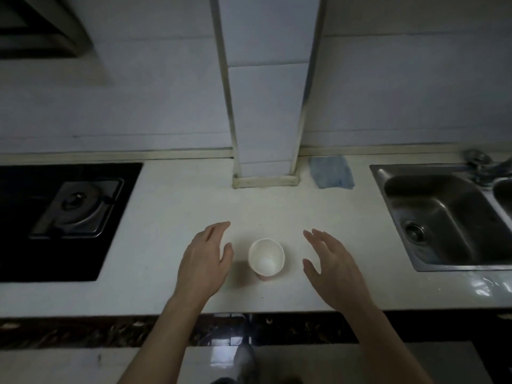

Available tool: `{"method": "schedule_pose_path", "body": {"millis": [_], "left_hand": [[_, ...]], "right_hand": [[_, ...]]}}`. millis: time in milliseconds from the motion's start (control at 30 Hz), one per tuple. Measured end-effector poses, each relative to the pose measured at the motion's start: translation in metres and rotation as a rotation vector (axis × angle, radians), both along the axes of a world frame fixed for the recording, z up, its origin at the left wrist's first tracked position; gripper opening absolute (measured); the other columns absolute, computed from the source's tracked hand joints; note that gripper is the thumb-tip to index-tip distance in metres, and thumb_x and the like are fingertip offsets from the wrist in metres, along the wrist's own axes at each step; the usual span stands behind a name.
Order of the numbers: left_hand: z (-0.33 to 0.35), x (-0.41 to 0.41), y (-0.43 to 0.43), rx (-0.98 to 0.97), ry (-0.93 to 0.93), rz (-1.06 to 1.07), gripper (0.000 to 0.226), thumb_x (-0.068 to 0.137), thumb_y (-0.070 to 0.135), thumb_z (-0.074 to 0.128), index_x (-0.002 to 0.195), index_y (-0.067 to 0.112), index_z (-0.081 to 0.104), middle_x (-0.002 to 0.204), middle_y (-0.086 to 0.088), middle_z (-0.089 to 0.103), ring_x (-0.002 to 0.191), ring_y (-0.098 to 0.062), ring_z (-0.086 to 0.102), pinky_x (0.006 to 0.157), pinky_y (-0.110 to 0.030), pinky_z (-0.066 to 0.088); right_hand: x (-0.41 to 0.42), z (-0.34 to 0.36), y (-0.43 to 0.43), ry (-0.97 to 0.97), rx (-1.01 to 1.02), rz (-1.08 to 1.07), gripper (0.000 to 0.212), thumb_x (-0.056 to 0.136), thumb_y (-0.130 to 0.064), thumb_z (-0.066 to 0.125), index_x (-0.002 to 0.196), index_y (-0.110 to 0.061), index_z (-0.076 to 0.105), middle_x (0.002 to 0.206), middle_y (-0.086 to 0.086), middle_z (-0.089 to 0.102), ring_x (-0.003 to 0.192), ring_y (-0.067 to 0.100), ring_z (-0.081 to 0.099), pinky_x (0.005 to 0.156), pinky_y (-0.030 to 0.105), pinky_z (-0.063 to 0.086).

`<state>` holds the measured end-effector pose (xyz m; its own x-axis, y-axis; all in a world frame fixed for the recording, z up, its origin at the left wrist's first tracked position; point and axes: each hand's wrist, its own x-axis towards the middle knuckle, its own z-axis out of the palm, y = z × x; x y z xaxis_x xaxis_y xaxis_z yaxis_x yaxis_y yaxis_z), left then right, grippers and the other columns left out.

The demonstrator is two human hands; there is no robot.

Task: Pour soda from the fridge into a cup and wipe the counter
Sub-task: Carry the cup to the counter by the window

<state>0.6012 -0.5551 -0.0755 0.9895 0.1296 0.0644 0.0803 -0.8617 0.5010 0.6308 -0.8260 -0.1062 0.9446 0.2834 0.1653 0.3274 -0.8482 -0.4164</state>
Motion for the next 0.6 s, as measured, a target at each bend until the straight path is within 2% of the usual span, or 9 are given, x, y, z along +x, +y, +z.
{"method": "schedule_pose_path", "body": {"millis": [133,300,367,433,533,600], "left_hand": [[-0.035,0.004,0.017,-0.154,0.122,0.022,0.052,0.091,0.018,0.062,0.141,0.024,0.048,0.141,0.007,0.052,0.127,-0.015,0.05,0.102,-0.025,0.037],[-0.087,0.014,0.014,-0.36,0.295,-0.081,0.069,0.08,0.02,0.076,0.141,0.03,0.046,0.138,0.015,0.051,0.122,-0.003,0.05,0.104,-0.032,0.045],[-0.103,0.018,0.008,-0.426,0.334,-0.098,0.078,0.075,0.023,0.082,0.142,0.031,0.044,0.139,0.016,0.049,0.123,0.0,0.048,0.105,-0.027,0.044],[-0.113,0.019,0.001,-0.504,0.346,-0.118,0.086,0.07,0.03,0.088,0.143,0.032,0.042,0.138,0.02,0.049,0.123,0.004,0.047,0.102,-0.019,0.042],[-0.12,0.021,-0.009,-0.577,0.348,-0.18,0.091,0.064,0.038,0.091,0.139,0.04,0.04,0.135,0.028,0.048,0.124,0.009,0.046,0.094,-0.004,0.038],[-0.123,0.024,-0.014,-0.62,0.336,-0.189,0.092,0.062,0.037,0.092,0.139,0.039,0.041,0.135,0.027,0.05,0.124,0.009,0.047,0.093,-0.003,0.039]], "right_hand": [[0.016,-0.03,0.006,0.066,-0.014,0.06,0.065,0.081,-0.022,0.078,0.14,-0.013,0.053,0.136,0.009,0.059,0.126,0.027,0.054,0.102,0.037,0.044],[0.025,-0.078,0.011,0.166,0.025,0.083,0.068,0.074,-0.022,0.086,0.134,-0.009,0.057,0.129,0.008,0.063,0.115,0.028,0.06,0.095,0.036,0.046],[0.026,-0.094,0.018,0.194,0.068,0.096,0.069,0.071,-0.027,0.088,0.131,-0.01,0.059,0.124,0.006,0.065,0.11,0.022,0.059,0.089,0.035,0.05],[0.026,-0.111,0.025,0.178,0.117,0.121,0.066,0.065,-0.026,0.091,0.123,-0.01,0.063,0.115,0.005,0.069,0.103,0.015,0.056,0.083,0.031,0.046],[0.026,-0.13,0.031,0.217,0.147,0.114,0.063,0.062,-0.029,0.093,0.116,-0.011,0.066,0.108,0.004,0.068,0.095,0.023,0.06,0.077,0.032,0.048],[0.025,-0.139,0.034,0.21,0.162,0.078,0.063,0.059,-0.031,0.094,0.112,-0.009,0.068,0.105,0.005,0.068,0.092,0.025,0.061,0.073,0.032,0.048]]}}
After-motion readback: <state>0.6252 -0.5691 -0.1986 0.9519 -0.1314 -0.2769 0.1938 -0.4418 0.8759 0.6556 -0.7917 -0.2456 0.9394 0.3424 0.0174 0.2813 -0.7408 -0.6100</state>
